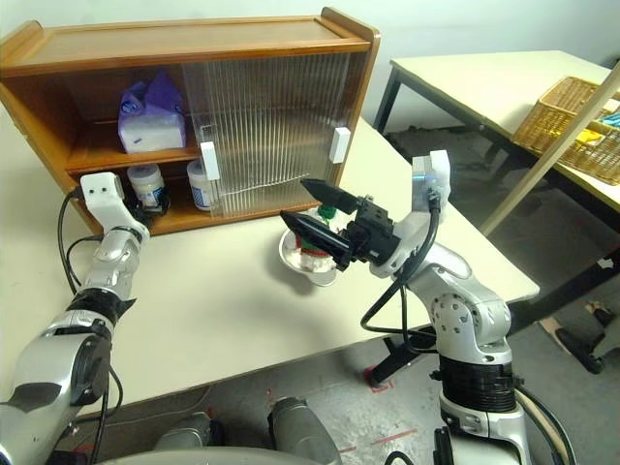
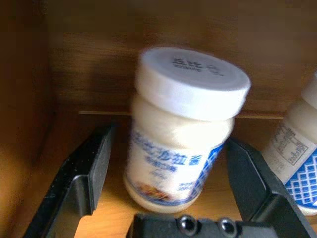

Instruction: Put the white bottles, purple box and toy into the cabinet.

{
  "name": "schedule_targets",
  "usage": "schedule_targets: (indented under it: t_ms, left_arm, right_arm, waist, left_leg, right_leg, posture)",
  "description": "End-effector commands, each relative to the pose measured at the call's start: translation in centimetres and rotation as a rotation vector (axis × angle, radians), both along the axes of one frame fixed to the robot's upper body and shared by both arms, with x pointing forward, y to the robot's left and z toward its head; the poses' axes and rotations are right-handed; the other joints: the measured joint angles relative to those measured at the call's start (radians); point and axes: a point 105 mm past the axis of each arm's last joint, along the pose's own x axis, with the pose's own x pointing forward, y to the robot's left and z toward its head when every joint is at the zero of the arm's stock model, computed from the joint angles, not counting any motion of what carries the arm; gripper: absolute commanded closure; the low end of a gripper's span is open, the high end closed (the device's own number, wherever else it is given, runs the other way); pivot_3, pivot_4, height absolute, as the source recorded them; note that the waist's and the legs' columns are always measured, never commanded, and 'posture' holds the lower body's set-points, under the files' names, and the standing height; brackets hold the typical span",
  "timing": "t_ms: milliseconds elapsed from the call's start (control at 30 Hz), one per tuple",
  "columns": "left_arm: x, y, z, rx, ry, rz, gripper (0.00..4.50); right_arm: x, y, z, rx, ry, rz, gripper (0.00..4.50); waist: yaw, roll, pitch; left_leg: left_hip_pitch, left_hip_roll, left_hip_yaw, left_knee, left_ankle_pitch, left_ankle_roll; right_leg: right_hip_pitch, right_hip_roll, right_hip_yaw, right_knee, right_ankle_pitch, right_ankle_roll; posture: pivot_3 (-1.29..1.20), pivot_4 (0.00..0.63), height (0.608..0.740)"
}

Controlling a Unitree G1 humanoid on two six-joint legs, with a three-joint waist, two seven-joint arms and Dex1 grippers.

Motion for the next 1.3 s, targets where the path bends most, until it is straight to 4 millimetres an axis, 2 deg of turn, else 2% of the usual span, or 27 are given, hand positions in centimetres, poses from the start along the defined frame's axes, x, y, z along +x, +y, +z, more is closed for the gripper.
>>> schedule_targets:
  t_ms: [33,167,367,433,533,633,700,833,933,1000,1133,1200,1300]
  left_arm:
    - [-0.8,0.1,0.2,-0.007,-0.013,-0.006,0.04]
    - [-2.3,-1.0,0.3,0.03,-0.013,-0.084,0.04]
    - [-4.6,-2.4,0.4,0.032,0.01,-0.174,0.04]
    - [-5.2,-3.7,0.5,0.038,0.015,-0.249,0.04]
    - [-6.1,-6.5,0.8,0.042,0.022,-0.392,0.04]
    - [-6.8,-9.5,1.4,0.028,0.026,-0.544,0.65]
    - [-7.1,-11.4,2.1,0.028,0.021,-0.619,1.29]
    - [-7.1,-14.6,3.4,0.017,-0.002,-0.71,2.79]
    - [-6.9,-16.9,4.1,0.005,-0.013,-0.761,3.89]
    - [-6.6,-18.2,4.5,0.001,-0.02,-0.782,4.46]
    - [-5.8,-20.2,5.0,-0.008,-0.03,-0.802,4.46]
    - [-5.5,-20.5,5.1,-0.008,-0.034,-0.8,4.46]
    - [-4.0,-21.2,5.6,-0.02,-0.049,-0.721,4.46]
  right_arm:
    - [0.3,0.7,0.0,-0.004,-0.01,0.03,0.0]
    - [0.5,0.8,0.0,-0.003,-0.015,0.041,0.0]
    - [0.6,0.9,0.0,-0.002,-0.019,0.052,0.0]
    - [0.6,1.0,0.0,-0.002,-0.02,0.054,0.0]
    - [0.7,1.0,0.0,-0.003,-0.023,0.057,0.0]
    - [0.8,1.0,0.0,-0.002,-0.026,0.058,0.0]
    - [0.8,1.0,0.0,-0.001,-0.028,0.055,0.0]
    - [0.7,0.9,0.0,0.002,-0.03,0.046,0.0]
    - [0.6,0.8,-0.1,0.005,-0.031,0.037,0.0]
    - [0.6,0.8,-0.1,0.007,-0.032,0.032,0.0]
    - [0.5,0.8,-0.1,0.01,-0.033,0.021,0.0]
    - [0.4,0.8,-0.1,0.009,-0.033,0.02,0.0]
    - [0.3,0.6,0.0,0.008,-0.035,0.008,0.0]
  waist:
    - [0.008,0.0,0.0]
    - [0.032,0.0,0.0]
    - [0.067,0.0,0.0]
    - [0.077,0.0,-0.001]
    - [0.088,0.001,-0.001]
    - [0.092,0.001,-0.001]
    - [0.092,0.001,-0.002]
    - [0.091,0.002,-0.002]
    - [0.091,0.002,-0.003]
    - [0.089,0.003,-0.003]
    - [0.086,0.004,-0.004]
    - [0.084,0.005,-0.004]
    - [0.079,0.005,-0.004]
  left_leg:
    - [0.0,0.0,0.0,0.0,0.0,0.0]
    - [0.0,0.001,0.001,0.0,0.0,0.0]
    - [0.001,0.001,0.001,0.0,0.0,-0.001]
    - [0.001,0.002,0.001,0.0,-0.002,-0.005]
    - [0.002,0.003,0.0,0.0,-0.009,-0.015]
    - [0.002,0.004,-0.001,0.0,-0.009,-0.016]
    - [0.002,0.004,-0.001,0.0,-0.009,-0.016]
    - [0.002,0.004,-0.001,0.0,-0.008,-0.015]
    - [0.002,0.004,-0.001,0.001,0.0,-0.002]
    - [0.003,0.004,-0.001,0.001,0.0,-0.002]
    - [0.003,0.004,-0.001,0.003,0.0,-0.001]
    - [0.003,0.005,-0.001,0.004,0.0,-0.001]
    - [0.003,0.005,-0.001,0.005,0.0,-0.001]
  right_leg:
    - [0.0,0.0,0.0,0.0,0.0,-0.001]
    - [0.0,0.0,0.0,0.0,0.001,-0.003]
    - [-0.001,-0.002,0.0,0.001,0.006,-0.016]
    - [-0.003,-0.004,0.001,0.001,0.009,-0.026]
    - [-0.007,-0.006,0.002,0.001,0.009,-0.028]
    - [-0.008,-0.006,0.001,0.001,0.01,-0.029]
    - [-0.007,-0.006,0.001,0.002,0.01,-0.03]
    - [-0.004,-0.006,0.001,0.004,0.011,-0.03]
    - [-0.003,-0.005,0.001,0.006,0.01,-0.03]
    - [-0.002,-0.005,0.001,0.006,0.01,-0.028]
    - [-0.001,-0.005,0.001,0.006,0.009,-0.025]
    - [-0.001,-0.005,0.001,0.006,0.009,-0.023]
    - [0.0,-0.005,0.001,0.006,0.005,-0.014]
  posture:
    - [-0.15,0.044,0.74]
    - [-0.14,0.041,0.74]
    - [-0.13,0.035,0.74]
    - [-0.13,0.031,0.74]
    - [-0.13,0.029,0.74]
    - [-0.13,0.022,0.74]
    - [-0.13,0.021,0.74]
    - [-0.14,0.016,0.74]
    - [-0.15,0.014,0.74]
    - [-0.16,0.012,0.74]
    - [-0.18,0.013,0.74]
    - [-0.19,0.013,0.74]
    - [-0.2,0.014,0.74]
